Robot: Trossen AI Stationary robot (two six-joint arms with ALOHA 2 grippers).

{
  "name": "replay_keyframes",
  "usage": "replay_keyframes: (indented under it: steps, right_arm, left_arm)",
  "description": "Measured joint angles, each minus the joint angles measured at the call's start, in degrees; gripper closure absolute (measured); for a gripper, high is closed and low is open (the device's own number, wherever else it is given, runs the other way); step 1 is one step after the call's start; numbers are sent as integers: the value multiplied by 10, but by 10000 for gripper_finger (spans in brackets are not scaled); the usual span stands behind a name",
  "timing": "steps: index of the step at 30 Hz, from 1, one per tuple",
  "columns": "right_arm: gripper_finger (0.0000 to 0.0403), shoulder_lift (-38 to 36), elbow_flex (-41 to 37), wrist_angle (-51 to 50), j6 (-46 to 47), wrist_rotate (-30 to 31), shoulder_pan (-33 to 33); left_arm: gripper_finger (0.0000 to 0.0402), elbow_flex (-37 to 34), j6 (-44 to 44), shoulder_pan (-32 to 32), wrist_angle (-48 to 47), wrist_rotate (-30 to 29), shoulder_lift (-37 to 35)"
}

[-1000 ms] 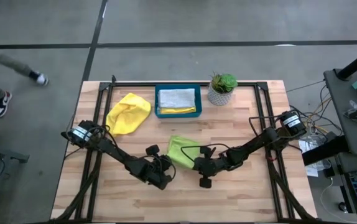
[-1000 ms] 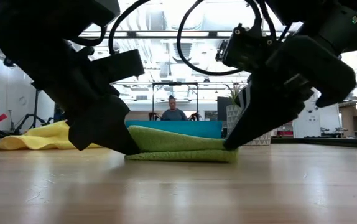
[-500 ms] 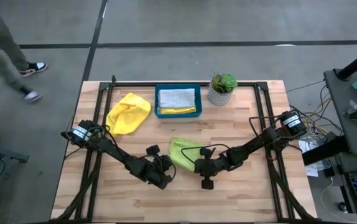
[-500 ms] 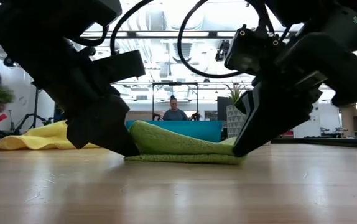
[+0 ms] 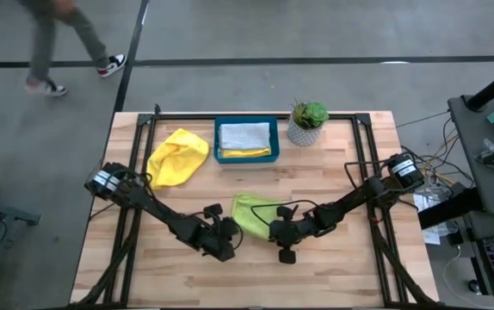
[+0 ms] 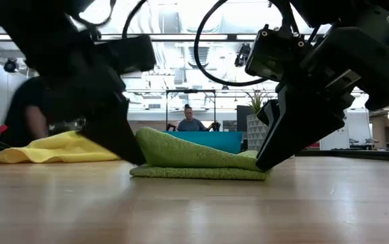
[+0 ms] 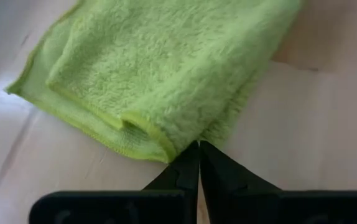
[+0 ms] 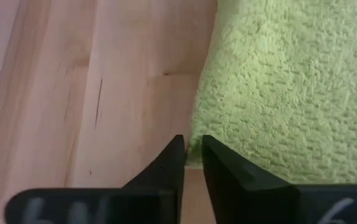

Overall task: Fold microfiber towels
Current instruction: Fold the green microfiber cloth

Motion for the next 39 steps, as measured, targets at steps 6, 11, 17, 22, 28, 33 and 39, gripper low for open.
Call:
replay_keyframes:
  steps: [6,11,17,22,28,33,39]
  right_arm:
    - [310,-9,0,3,0,1,0]
    - [286,-40,0,-13,0,-2,0]
    - [301,-85,0,-25,-24,3,-20]
    - [361,-75,0,23,-64,38,-68]
    - [391,-15,0,145,-103,46,-131]
    - [390,19,0,208,-120,13,-176]
    - [347,49,31,208,-122,-81,-214]
  left_arm:
    - [402,0,43,0,-28,62,-37]
    - [402,0,48,0,-48,103,-78]
    - [402,-4,100,1,0,7,-75]
    - [402,-5,119,6,27,-1,-38]
    - [402,-5,104,5,38,10,3]
    - [402,-5,104,8,40,19,10]
    - [402,-4,104,12,43,22,10]
